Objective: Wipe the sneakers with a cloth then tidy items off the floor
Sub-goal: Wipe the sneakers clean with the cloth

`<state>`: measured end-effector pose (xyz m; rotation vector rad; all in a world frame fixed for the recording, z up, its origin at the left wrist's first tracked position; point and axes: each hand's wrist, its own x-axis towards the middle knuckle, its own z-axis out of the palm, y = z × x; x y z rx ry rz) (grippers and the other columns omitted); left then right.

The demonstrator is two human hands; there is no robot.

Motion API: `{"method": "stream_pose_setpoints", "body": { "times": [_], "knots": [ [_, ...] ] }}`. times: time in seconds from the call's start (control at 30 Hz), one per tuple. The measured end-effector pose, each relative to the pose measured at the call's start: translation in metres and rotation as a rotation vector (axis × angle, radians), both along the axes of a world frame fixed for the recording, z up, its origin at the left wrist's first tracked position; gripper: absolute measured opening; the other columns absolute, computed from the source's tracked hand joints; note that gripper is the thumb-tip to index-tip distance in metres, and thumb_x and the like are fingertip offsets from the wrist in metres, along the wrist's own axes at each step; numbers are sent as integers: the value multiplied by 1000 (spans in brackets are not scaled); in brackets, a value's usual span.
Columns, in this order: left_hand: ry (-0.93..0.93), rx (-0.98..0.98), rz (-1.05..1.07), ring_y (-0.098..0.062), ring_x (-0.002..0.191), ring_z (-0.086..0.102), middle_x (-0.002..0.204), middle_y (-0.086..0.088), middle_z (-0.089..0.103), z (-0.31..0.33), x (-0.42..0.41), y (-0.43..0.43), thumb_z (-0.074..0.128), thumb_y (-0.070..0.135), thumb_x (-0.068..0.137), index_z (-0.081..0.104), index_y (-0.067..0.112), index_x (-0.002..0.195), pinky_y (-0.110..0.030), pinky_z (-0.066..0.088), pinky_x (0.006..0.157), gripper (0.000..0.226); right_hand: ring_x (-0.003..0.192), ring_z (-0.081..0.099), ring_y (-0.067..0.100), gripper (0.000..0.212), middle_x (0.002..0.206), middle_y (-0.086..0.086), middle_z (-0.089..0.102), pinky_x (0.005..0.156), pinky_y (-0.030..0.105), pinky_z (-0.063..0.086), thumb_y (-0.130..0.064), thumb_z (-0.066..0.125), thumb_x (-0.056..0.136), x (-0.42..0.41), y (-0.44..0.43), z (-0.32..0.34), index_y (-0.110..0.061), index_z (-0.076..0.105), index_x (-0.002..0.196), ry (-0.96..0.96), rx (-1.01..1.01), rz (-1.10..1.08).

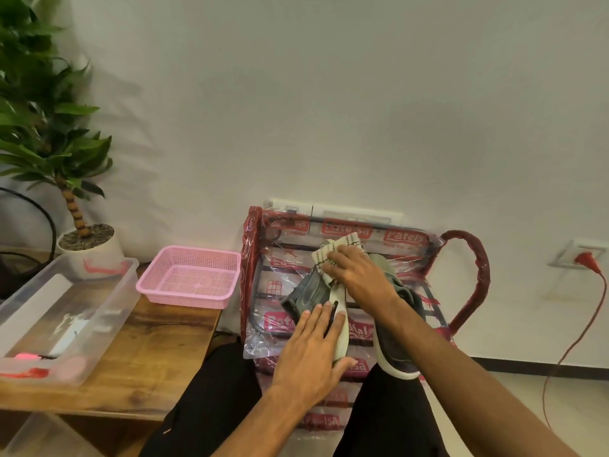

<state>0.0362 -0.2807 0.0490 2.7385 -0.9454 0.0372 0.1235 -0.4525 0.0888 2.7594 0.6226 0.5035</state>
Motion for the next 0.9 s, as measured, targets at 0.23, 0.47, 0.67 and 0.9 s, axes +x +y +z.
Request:
{"method": "stream_pose_setpoints", "body": {
  "times": [0.23, 0.47, 0.67, 0.9],
  "knots": [
    [1, -6, 16, -22, 149, -6, 162, -11, -3, 1, 0, -2, 23, 62, 96, -7, 18, 154, -37, -10, 119, 79, 114, 58, 27, 38, 119, 6, 65, 94, 40, 52, -14, 80, 75, -11, 9, -3, -15, 71, 112, 78, -20, 286],
    [-34, 29, 17, -26, 149, 2, 160, -17, 6, 1, 1, -6, 31, 60, 97, 0, 15, 154, -39, -2, 121, 79, 111, 59, 27, 30, 113, 8, 66, 95, 40, 49, -14, 77, 78, -10, 24, -2, -14, 73, 107, 77, 4, 200],
    [-32, 81, 8, -28, 148, -4, 160, -18, -7, 5, -7, -6, 28, 55, 101, -11, 16, 152, -37, -9, 117, 76, 120, 53, 27, 43, 123, 7, 63, 105, 44, 44, -18, 82, 74, 1, 7, 14, -17, 70, 115, 72, -142, 168],
    [-28, 111, 28, -34, 147, 6, 158, -25, 9, 7, -10, -12, 32, 54, 100, -5, 11, 153, -42, -1, 119, 77, 121, 55, 27, 37, 121, 8, 64, 102, 41, 47, -16, 82, 74, -17, 15, 5, -17, 72, 110, 161, -86, 301]
  ]
}}
